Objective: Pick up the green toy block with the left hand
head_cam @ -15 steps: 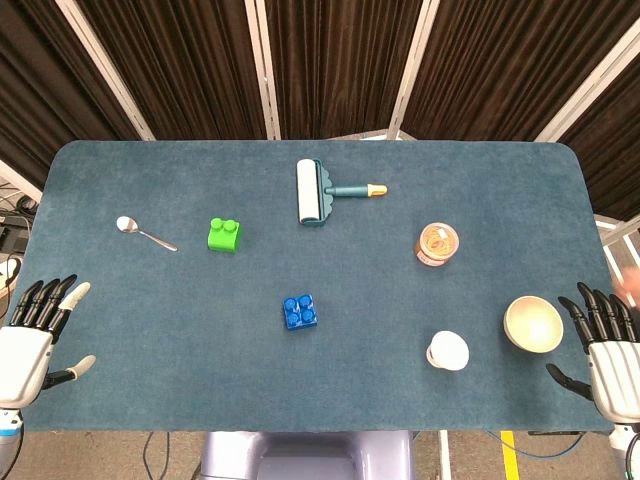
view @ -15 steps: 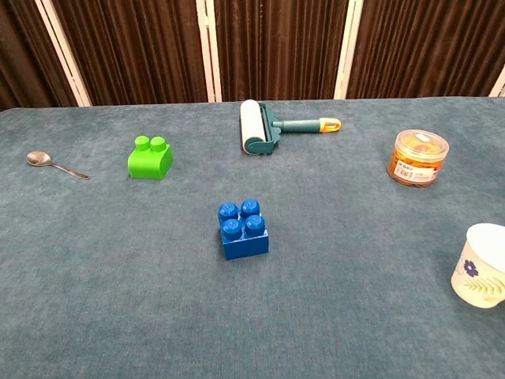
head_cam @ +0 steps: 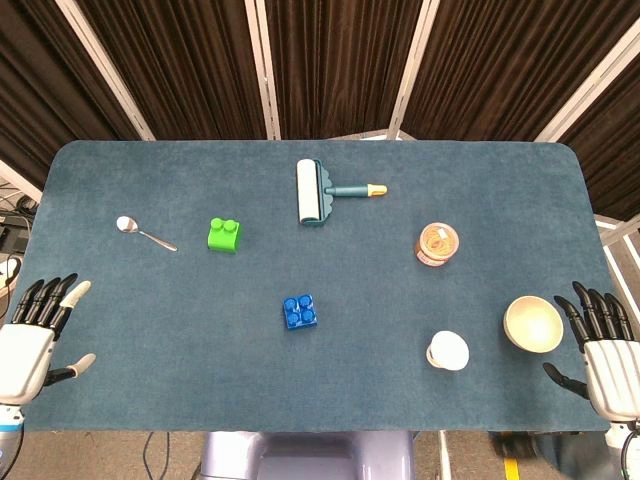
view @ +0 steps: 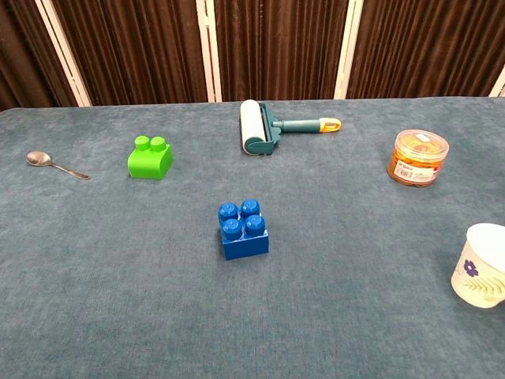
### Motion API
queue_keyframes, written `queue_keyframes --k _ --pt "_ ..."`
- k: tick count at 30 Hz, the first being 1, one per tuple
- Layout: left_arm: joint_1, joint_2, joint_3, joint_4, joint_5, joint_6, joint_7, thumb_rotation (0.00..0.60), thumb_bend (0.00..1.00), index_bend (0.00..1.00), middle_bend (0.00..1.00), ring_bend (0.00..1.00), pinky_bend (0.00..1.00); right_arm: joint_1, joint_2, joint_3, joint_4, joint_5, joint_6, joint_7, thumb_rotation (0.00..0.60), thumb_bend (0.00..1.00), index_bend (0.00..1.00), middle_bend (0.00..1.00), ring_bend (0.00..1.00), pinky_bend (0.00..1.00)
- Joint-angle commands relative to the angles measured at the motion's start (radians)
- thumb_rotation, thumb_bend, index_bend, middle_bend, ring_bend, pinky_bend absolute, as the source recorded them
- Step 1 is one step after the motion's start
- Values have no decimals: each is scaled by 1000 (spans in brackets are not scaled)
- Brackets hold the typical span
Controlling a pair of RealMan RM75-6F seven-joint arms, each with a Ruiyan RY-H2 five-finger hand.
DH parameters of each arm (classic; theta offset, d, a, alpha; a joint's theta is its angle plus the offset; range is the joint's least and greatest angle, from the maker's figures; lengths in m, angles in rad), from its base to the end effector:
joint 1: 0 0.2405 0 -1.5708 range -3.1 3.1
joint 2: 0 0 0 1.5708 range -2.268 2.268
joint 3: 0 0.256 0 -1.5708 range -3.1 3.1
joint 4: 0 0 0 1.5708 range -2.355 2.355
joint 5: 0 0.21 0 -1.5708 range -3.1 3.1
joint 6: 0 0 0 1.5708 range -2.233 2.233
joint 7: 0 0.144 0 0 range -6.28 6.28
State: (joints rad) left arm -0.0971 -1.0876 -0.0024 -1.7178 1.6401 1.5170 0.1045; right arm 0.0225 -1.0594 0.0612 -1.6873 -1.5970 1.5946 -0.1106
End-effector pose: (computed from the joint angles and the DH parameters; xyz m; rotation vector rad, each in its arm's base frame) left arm -0.2736 0.1713 0.1509 -1.5287 -0.8193 -0.9615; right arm -0.2912 -0.1628 0.1817 1.3923 -0.7399 0.9144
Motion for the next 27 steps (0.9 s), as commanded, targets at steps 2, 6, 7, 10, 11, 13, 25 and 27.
queue_keyframes --k 2,6,7,10,11,13,25,27 --pt "-88 -14 -61 0 -84 -127 40 600 0 0 0 0 0 2 -4 6 5 6 2 -12 600 0 39 0 0 0" --pt "-224 -50 -152 37 -194 -302 73 600 0 0 0 0 0 9 -14 20 15 26 -6 -39 600 0 2 0 0 0" --pt "-260 -63 -175 56 -222 -347 77 600 0 0 0 0 0 12 -16 26 16 33 -7 -46 600 0 0 0 0 0" --pt "-369 -110 -233 129 -288 -473 91 600 0 0 0 0 0 19 -27 40 21 64 -19 -74 600 0 0 0 0 0" --pt "-407 -131 -251 159 -314 -518 97 600 0 0 0 0 0 22 -32 44 22 76 -25 -85 600 0 0 0 0 0" --pt "-486 -169 -280 213 -375 -615 121 600 0 0 0 0 0 29 -43 54 30 104 -40 -112 600 0 0 0 0 0" --pt "-790 -332 -302 476 -593 -958 259 600 0 0 0 0 0 37 -71 87 56 205 -63 -183 600 0 0 0 0 0" --pt "-819 -361 -290 523 -622 -973 286 600 0 0 0 0 0 37 -72 88 55 220 -70 -192 600 0 0 0 0 0"
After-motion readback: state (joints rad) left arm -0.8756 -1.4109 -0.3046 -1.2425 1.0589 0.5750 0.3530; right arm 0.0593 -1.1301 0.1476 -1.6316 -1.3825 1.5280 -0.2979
